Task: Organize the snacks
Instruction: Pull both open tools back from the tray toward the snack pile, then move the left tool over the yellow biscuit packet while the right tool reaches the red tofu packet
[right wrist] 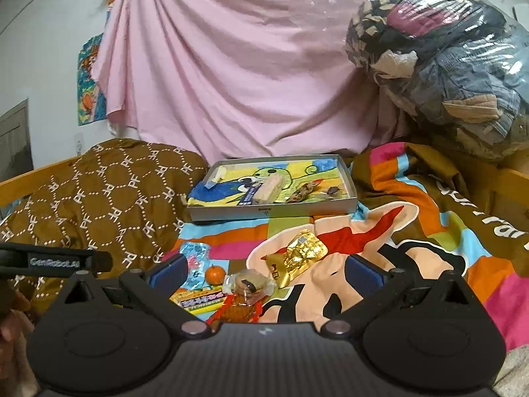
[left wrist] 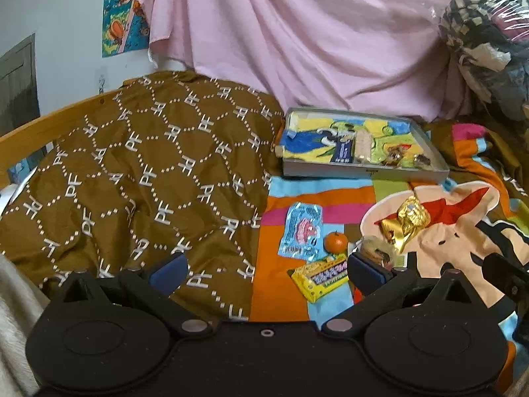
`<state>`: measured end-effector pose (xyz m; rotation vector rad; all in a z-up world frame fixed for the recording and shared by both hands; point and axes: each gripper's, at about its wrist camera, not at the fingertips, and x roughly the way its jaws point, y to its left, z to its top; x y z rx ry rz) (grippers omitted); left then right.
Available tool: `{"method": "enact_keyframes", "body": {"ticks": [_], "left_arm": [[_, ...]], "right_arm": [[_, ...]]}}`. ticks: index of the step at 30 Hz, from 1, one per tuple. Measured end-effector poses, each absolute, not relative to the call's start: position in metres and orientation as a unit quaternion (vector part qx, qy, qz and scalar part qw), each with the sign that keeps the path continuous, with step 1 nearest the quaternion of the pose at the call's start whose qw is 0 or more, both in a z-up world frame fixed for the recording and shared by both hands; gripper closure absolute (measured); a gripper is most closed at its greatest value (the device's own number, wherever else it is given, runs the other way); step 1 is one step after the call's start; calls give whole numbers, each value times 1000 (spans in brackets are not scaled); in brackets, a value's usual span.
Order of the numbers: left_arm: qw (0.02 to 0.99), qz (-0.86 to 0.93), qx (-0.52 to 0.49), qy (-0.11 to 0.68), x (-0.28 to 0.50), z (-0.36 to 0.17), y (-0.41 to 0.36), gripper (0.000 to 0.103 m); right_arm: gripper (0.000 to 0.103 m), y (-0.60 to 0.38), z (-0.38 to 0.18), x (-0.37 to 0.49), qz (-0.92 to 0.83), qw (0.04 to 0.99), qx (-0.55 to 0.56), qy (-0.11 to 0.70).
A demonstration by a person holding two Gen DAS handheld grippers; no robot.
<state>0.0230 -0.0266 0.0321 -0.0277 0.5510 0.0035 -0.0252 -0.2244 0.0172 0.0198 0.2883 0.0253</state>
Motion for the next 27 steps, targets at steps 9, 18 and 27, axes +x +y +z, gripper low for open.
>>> {"method": "enact_keyframes", "body": {"ticks": [9, 18, 27], "left_arm": [[959, 19, 5, 283, 15, 42, -32, 1], [952, 34, 19, 304, 30, 43, -35, 1], [946, -19, 36, 320, 76, 25, -42, 1]], "right_arm": [[0, -220, 17, -31, 21, 988, 1, 151], [0, -218, 10, -28, 30, 986, -14, 165], [0, -219, -5, -9, 31, 978, -32, 202]]}}
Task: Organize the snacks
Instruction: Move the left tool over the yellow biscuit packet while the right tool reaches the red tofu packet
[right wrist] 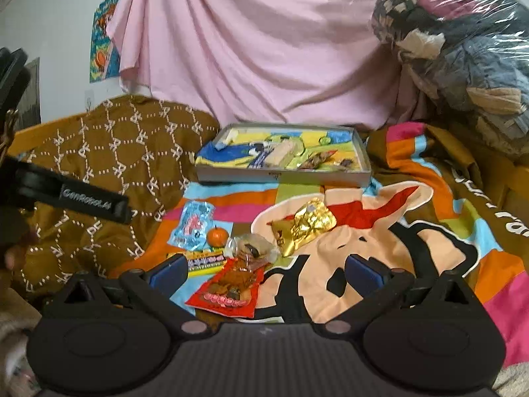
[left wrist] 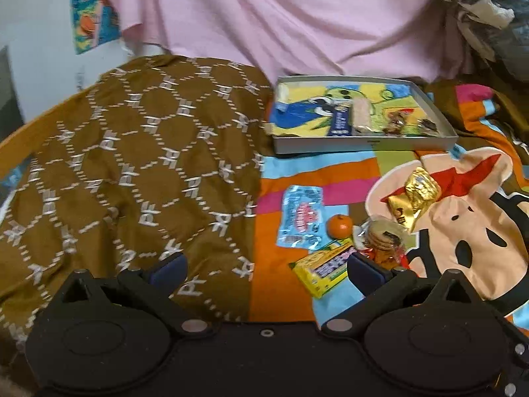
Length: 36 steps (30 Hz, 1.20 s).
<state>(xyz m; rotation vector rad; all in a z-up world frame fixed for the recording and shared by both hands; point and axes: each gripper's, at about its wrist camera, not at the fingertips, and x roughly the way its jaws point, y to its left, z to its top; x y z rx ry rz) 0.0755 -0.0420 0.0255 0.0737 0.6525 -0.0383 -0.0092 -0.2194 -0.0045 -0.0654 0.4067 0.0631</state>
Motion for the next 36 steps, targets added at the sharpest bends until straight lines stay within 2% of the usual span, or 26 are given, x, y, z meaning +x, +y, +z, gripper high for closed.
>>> {"method": "enact_keyframes", "body": {"ticks": [16, 22, 30, 36], "left_arm": [[916, -131, 44, 376, 173, -47, -28, 1], [912, -183, 94, 354, 197, -53, -28, 1], [906, -201, 30, 371, 221, -61, -14, 1], [899, -224, 44, 374, 224, -65, -22, 1]], "right_arm": [[0, -208, -36, 69, 45, 951, -60, 300], [0, -188, -54, 103, 64, 937, -82, 334], [0, -164, -77, 141, 37, 913, -132, 385], [1, -174, -82, 142, 32, 905, -146, 397]]}}
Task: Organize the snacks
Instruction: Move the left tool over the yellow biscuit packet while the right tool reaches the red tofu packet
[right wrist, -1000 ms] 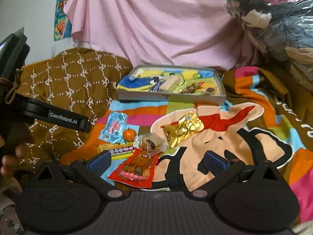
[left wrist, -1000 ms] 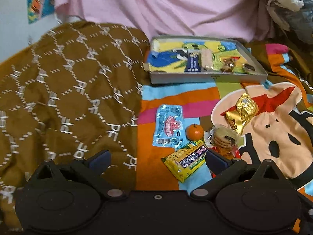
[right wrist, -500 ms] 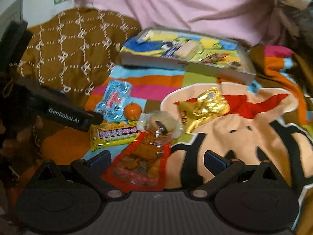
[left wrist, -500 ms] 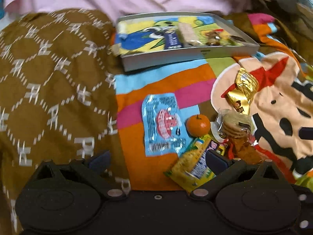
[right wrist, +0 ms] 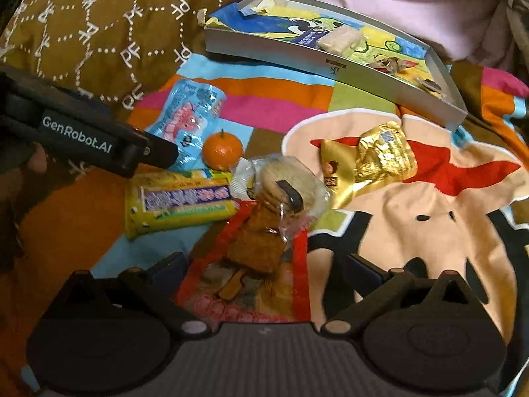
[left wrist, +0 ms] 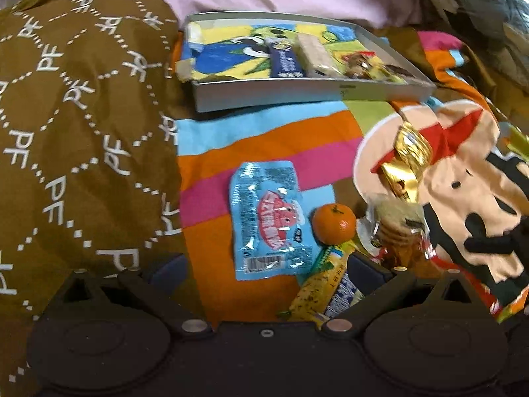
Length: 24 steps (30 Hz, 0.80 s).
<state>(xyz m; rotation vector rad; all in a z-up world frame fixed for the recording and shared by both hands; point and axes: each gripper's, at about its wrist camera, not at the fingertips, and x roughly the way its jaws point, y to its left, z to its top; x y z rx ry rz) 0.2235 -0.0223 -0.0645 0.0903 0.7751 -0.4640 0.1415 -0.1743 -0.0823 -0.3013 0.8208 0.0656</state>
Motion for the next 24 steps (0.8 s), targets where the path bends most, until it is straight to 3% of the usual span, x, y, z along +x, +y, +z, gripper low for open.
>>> {"method": "enact_keyframes", "body": {"ticks": [15, 24], "left_arm": [[853, -325, 154, 379, 208, -84, -57, 7], [857, -313, 178, 369, 214, -89, -62, 6]], "right_arm": [[4, -204, -79, 134, 83, 897, -254, 353], [5, -209, -86, 151, 106, 902, -211, 363]]}}
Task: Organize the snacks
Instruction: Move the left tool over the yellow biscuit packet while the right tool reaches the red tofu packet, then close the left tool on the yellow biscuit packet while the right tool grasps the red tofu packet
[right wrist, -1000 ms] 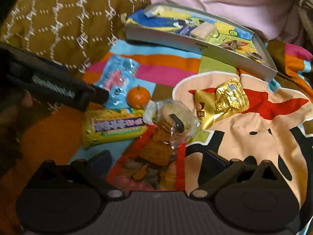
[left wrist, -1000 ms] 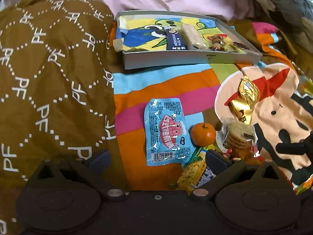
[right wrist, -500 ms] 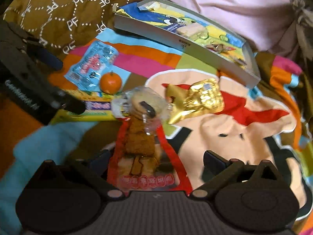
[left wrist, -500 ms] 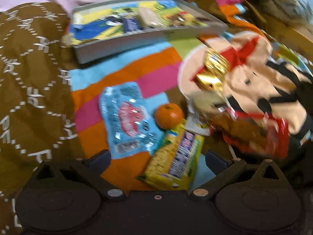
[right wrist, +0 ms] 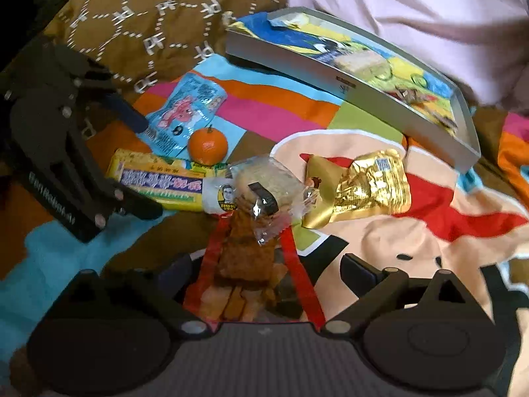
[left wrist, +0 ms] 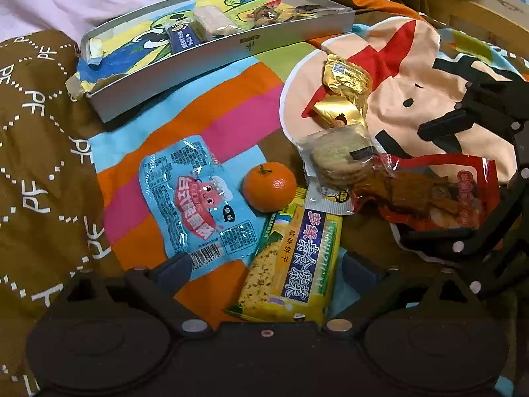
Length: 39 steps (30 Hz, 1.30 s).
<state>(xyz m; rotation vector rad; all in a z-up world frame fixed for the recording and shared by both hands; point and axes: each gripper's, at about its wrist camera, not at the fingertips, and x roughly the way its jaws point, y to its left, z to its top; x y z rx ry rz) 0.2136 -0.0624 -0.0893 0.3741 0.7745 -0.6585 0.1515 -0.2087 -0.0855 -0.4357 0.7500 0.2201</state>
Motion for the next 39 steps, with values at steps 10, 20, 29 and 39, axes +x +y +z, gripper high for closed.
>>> {"method": "enact_keyframes", "body": {"ticks": [10, 20, 29, 39], "left_arm": [[846, -310, 174, 397, 213, -88, -66, 22], [840, -311, 138, 423, 207, -82, -70, 47], [844, -315, 167, 402, 209, -88, -81, 34], [832, -287, 140, 453, 213, -83, -82, 50]], "right_arm": [[18, -198, -90, 153, 98, 897, -209, 377], [33, -199, -85, 147, 81, 900, -236, 358], [21, -203, -91, 155, 62, 897, -240, 365], [35, -202, -87, 153, 81, 887, -249, 379]]}}
